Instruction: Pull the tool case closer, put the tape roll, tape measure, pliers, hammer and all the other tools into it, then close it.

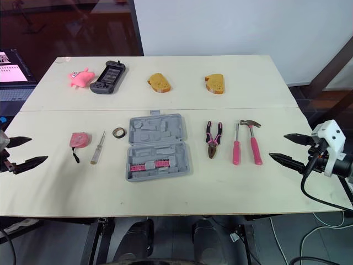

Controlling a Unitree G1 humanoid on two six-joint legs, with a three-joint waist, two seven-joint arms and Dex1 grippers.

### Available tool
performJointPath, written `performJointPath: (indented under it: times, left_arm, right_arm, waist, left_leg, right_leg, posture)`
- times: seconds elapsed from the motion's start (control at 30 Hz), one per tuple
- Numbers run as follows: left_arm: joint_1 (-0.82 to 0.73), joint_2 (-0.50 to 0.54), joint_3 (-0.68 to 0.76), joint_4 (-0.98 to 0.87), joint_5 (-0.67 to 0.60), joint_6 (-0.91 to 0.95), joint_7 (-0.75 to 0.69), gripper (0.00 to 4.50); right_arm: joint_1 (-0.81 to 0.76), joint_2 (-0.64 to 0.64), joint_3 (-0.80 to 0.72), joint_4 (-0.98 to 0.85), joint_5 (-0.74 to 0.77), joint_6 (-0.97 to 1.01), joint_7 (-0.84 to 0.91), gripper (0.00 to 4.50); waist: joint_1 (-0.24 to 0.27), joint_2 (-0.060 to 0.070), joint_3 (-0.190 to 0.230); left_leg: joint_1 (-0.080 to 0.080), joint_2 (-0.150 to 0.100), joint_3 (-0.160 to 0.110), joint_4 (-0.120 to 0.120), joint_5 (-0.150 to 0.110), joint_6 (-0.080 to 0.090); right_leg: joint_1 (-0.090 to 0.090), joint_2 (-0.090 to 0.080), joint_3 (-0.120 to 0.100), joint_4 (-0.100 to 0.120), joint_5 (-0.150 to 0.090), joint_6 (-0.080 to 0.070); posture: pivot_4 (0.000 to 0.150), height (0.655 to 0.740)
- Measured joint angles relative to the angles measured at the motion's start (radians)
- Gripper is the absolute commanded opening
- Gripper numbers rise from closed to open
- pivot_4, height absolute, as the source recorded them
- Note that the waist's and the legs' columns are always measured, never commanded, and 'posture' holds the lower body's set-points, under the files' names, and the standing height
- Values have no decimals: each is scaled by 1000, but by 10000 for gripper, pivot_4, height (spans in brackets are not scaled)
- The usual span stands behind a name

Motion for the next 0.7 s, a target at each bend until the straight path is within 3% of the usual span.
performJointPath:
  times: [0.5, 0.7]
  left_arm:
    - [9, 3, 20, -76, -85, 158, -50, 44490]
    - [147, -92, 135, -249, -169, 257, 23, 44490]
  right_arm:
    - [-88, 0, 42, -39, 12, 63, 22, 45000]
    - [-199, 12, 143, -146, 28, 143, -4, 45000]
  waist:
    - [-3, 0, 0]
    - [-3, 0, 0]
  left_leg:
    - [0, 1, 0, 0, 0, 0]
    - [0, 1, 2, 1, 0, 0]
  right_leg:
    - [-1, 0, 1, 2, 0, 1]
    - [-1, 0, 2, 3, 1, 1]
  posture:
    - [1500, 7400]
    - [1500, 7400]
